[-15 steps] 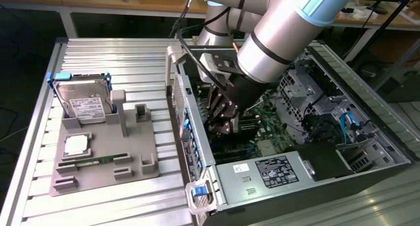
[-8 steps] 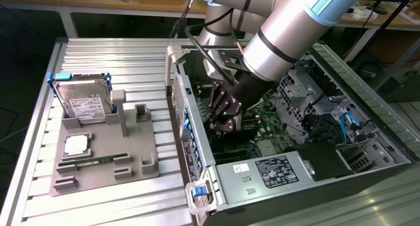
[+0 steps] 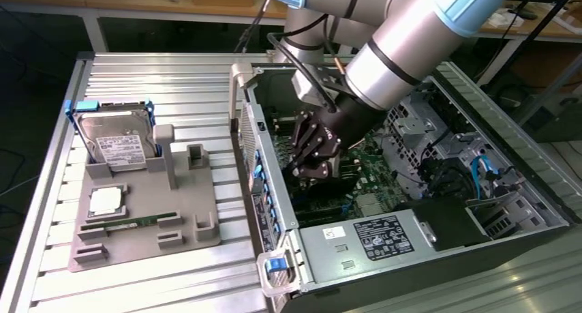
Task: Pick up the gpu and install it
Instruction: 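Press down on the gpu until it lock into place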
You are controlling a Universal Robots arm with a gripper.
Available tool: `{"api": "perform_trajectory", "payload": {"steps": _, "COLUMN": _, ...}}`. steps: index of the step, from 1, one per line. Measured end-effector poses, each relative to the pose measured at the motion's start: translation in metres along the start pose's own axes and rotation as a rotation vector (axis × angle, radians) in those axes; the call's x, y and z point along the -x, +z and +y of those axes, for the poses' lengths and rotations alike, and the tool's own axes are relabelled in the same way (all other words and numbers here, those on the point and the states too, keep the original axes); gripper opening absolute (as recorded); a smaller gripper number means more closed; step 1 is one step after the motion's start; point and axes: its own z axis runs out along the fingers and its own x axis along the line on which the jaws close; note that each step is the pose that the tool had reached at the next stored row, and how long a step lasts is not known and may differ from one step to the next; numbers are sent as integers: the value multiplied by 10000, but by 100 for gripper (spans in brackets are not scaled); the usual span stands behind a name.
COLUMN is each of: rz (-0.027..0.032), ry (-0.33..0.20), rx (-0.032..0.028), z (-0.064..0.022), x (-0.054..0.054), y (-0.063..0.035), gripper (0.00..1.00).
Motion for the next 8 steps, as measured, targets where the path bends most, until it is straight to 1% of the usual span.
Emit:
{"api": "perform_trajectory", "payload": {"steps": 1, "rz": 6, "ry": 1, "rx": 114, "z": -8, "x": 6, "y": -4, "gripper": 11}}
{"api": "perform_trajectory", "payload": {"steps": 3, "rz": 14, "ry": 4, "rx": 368, "z": -18, "x": 13, "y": -9, "gripper": 11}}
{"api": "perform_trajectory", "payload": {"steps": 6, "rz": 24, "ry": 8, "rx": 712, "z": -45, "x": 18, "y": -21, "gripper": 11}}
{"api": "perform_trajectory", "payload": {"steps": 8, "rz": 36, "ry": 9, "rx": 982, "z": -94, "x": 24, "y": -45, "gripper": 11}}
